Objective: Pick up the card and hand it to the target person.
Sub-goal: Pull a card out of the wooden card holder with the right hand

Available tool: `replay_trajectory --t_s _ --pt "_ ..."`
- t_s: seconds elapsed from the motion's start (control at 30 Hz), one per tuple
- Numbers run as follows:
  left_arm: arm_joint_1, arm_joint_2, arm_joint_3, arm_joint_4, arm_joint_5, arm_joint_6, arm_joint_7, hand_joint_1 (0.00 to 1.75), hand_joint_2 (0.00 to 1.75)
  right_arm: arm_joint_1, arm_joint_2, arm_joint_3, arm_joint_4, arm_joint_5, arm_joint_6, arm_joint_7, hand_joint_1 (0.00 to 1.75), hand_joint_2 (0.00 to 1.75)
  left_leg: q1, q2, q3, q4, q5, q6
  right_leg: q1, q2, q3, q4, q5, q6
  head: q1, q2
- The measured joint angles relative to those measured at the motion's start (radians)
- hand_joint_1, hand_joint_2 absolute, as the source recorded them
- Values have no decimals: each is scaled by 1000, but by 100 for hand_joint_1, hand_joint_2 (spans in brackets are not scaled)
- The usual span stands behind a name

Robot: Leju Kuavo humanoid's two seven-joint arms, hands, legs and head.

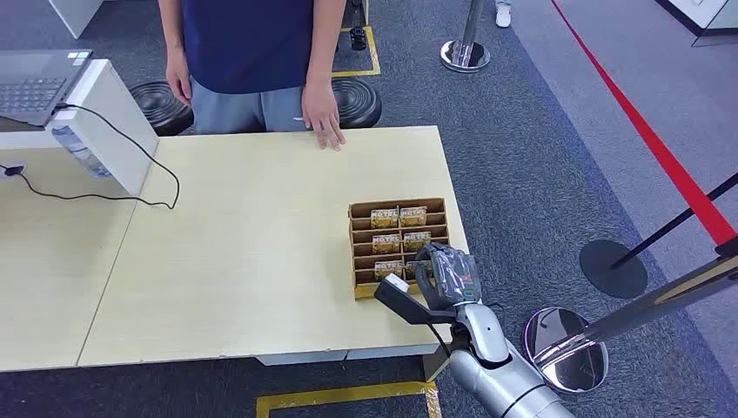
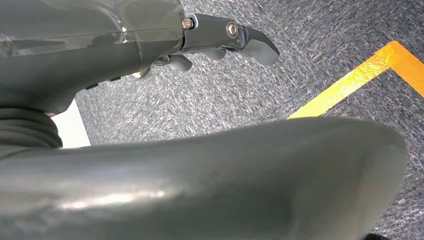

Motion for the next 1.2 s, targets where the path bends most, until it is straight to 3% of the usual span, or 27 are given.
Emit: replay_trajectory --t_s 0.7,0.93,1.0,1.07,1.13,1.2 --pt "0 0 0 0 0 0 0 0 0 0 0 0 1 12 1 5 117 175 0 0 0 0 0 0 0 0 0 0 0 0 0 0" --pt "0 0 0 0 -8 2 0 0 0 0 0 0 3 25 7 11 134 175 0 0 0 0 0 0 0 0 0 0 0 0 0 0" --pt "0 0 0 0 -11 3 0 0 87 0 0 1 3 28 9 13 129 175 0 0 0 0 0 0 0 0 0 0 0 0 0 0" --pt "0 0 0 0 -12 1 0 0 87 1 0 1 3 29 11 15 125 175 0 0 1 0 0 0 0 0 0 0 0 0 0 0" --pt "0 0 0 0 -10 -4 2 0 0 0 0 1 3 31 16 17 127 175 0 0 1 0 0 0 0 0 0 0 0 0 0 0" --pt "0 0 0 0 -1 -13 4 0 0 0 0 1 3 33 22 18 129 175 0 0 1 0 0 0 0 0 0 0 0 0 0 0"
